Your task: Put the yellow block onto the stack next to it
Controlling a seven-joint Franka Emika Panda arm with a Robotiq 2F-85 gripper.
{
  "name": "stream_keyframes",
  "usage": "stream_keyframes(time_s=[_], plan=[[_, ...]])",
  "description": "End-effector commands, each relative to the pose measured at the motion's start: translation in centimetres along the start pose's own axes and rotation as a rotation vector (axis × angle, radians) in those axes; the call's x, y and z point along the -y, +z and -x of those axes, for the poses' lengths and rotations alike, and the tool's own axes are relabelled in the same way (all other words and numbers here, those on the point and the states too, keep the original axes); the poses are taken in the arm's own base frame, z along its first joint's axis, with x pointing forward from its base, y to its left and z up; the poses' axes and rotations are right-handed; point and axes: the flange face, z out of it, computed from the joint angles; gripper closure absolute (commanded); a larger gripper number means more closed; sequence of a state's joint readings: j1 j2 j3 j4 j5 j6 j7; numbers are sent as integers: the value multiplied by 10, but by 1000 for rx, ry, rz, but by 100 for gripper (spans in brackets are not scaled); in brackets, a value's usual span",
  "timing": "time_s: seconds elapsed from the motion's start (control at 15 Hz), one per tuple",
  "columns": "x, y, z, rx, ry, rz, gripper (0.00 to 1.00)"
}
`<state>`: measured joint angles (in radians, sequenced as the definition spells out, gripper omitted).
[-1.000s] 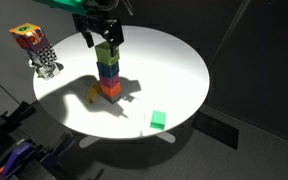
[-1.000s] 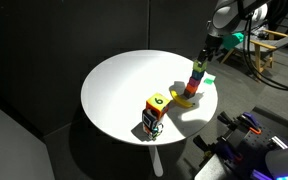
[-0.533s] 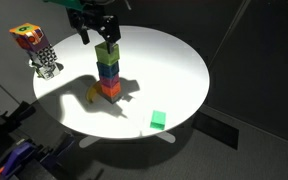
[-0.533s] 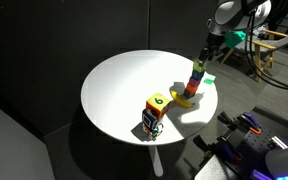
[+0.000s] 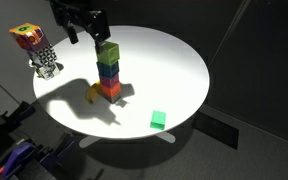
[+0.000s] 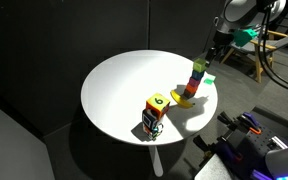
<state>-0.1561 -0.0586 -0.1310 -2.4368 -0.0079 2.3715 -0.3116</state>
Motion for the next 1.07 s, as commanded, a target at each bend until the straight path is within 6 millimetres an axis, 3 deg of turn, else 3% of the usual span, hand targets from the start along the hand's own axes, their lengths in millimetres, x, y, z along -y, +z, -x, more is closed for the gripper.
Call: stream_keyframes(time_s=[0.0, 0.67, 0.73, 1.0], plan=[[7, -8, 27, 38, 42, 21, 0], [29, -28, 71, -22, 115, 4, 0], [23, -19, 59, -7, 95, 2, 0], [23, -18, 62, -5, 95, 1, 0]])
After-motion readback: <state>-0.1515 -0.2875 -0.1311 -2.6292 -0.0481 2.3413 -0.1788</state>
